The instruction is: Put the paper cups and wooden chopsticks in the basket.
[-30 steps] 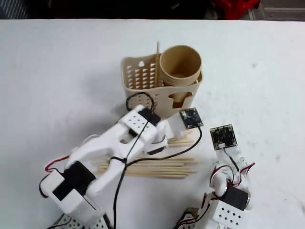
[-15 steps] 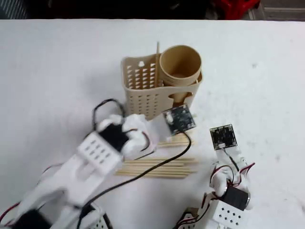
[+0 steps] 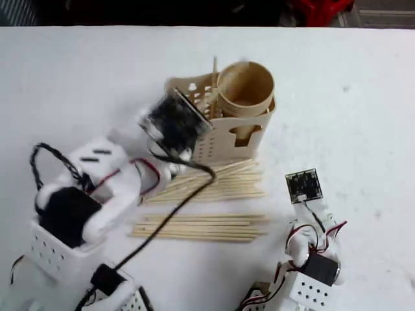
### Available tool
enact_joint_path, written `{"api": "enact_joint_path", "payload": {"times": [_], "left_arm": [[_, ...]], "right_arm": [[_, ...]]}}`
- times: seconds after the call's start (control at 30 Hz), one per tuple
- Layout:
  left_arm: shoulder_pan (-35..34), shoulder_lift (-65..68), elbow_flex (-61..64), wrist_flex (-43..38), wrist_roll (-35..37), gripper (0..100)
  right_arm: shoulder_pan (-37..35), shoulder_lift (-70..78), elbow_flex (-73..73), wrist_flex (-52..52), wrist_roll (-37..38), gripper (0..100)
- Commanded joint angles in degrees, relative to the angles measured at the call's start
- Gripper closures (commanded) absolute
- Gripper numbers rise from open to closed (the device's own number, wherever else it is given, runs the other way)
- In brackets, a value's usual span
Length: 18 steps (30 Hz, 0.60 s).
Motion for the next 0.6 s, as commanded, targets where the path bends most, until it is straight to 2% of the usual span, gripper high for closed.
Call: {"api": "enact_joint_path", "payload": {"times": [0.0,0.23,0.4,0.57], "left_arm": [[-3.91,5.58,-11.43,-7.21,6.68,98],[-8.4,17.98,-24.53,-15.38,16.62,98],[-8.13,26.51,-30.59,-20.22,17.67,98],[-8.04,31.34,-32.09,-20.92,17.76,98]], "right_arm": [[-0.57,-0.48,0.35,0.13,0.7,98.1],[-0.57,-0.48,0.35,0.13,0.7,98.1],[-0.57,-0.48,0.35,0.13,0.7,98.1],[-0.57,-0.48,0.35,0.13,0.7,98.1]]}}
